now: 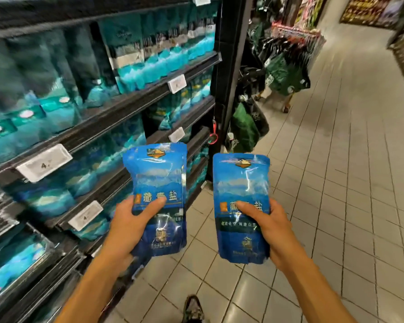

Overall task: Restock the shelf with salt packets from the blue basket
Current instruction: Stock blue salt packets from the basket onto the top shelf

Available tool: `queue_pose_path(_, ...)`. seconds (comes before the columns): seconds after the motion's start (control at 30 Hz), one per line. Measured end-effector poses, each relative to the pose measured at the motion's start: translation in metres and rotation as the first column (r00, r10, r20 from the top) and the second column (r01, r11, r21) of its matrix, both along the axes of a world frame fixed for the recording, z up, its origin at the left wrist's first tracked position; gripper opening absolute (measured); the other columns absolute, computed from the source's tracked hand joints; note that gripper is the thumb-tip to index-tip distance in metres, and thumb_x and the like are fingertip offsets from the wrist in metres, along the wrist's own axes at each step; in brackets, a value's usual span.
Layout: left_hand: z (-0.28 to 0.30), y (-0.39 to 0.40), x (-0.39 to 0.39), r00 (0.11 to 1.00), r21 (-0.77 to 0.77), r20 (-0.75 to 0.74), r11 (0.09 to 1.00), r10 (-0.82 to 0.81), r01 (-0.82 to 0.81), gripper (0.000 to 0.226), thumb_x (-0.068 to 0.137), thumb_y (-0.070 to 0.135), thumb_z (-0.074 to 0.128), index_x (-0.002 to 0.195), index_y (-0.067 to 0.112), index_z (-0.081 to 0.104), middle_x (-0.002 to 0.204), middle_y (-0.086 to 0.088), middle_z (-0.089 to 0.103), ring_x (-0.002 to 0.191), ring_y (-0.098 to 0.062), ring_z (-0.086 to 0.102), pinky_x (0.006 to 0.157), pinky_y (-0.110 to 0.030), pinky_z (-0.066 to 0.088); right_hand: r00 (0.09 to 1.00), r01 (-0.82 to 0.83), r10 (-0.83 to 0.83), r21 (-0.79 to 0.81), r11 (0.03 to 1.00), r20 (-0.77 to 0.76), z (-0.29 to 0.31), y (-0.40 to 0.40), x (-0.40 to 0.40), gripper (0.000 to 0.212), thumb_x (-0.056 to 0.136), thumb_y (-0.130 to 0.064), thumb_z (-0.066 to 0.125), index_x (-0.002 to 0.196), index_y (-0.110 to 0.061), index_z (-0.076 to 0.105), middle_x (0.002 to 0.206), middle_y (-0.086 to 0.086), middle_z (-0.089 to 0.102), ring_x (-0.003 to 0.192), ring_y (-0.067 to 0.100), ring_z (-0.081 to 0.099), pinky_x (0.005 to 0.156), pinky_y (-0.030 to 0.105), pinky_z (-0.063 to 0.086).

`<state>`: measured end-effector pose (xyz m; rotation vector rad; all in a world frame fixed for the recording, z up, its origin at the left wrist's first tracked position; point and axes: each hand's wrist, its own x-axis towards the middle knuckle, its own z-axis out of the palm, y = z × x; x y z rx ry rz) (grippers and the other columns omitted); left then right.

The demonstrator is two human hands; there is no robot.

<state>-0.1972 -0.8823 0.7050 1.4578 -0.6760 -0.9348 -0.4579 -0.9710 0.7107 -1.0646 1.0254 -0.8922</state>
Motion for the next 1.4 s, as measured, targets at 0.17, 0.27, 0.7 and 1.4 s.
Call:
queue_pose_path(0.17,0.036,-0.076,0.044,0.998,-0.084,0.032,0.995,0.051,-0.048,0.036,0.057,0.056,0.080,0.091,0.041,0.078,0.094,0.005,0.080,0.081,-0.016,0.078,0.059,-0.023,0.058,0.998,-0.050,0.054,-0.103,0.993,0.043,0.045,-0.086,0.055,0.029,0.066,-0.041,0.089,0.091,-0.034,0.076,0.099,0.007,0.079,0.086,0.028,0.077,0.062,0.033,0.061)
queue_pose_path(0.27,0.065,-0.108,0.063,0.996,-0.155,0.064,0.986,0.067,-0.056,0.036,0.060,0.052,0.080,0.093,0.037,0.079,0.095,0.003,0.080,0.083,-0.015,0.078,0.061,-0.021,0.058,0.993,-0.075,0.089,-0.166,0.983,0.078,0.073,-0.128,0.086,0.032,0.063,-0.040,0.087,0.092,-0.030,0.076,0.099,0.008,0.079,0.085,0.028,0.077,0.062,0.033,0.061)
queue_pose_path(0.7,0.218,-0.193,0.115,0.842,-0.427,0.314,0.857,0.439,-0.288,0.041,0.058,0.049,0.086,0.092,0.026,0.080,0.094,0.007,0.080,0.084,-0.008,0.076,0.067,-0.017,0.056,0.792,-0.395,0.544,-0.449,0.802,0.275,0.199,-0.295,0.253,0.020,0.075,-0.020,0.075,0.094,-0.020,0.079,0.100,0.008,0.079,0.083,0.021,0.075,0.074,0.038,0.062)
queue_pose_path(1.4,0.316,-0.247,0.296,0.678,-0.456,0.178,0.671,0.713,-0.585,0.021,0.094,0.004,0.065,0.115,0.008,0.068,0.110,-0.010,0.074,0.094,-0.019,0.070,0.091,-0.037,0.058,0.356,-0.805,0.934,-0.518,0.290,-0.030,0.329,-0.373,0.510,0.040,0.092,-0.005,0.066,0.131,0.001,0.061,0.131,0.017,0.067,0.117,0.029,0.066,0.100,0.040,0.054)
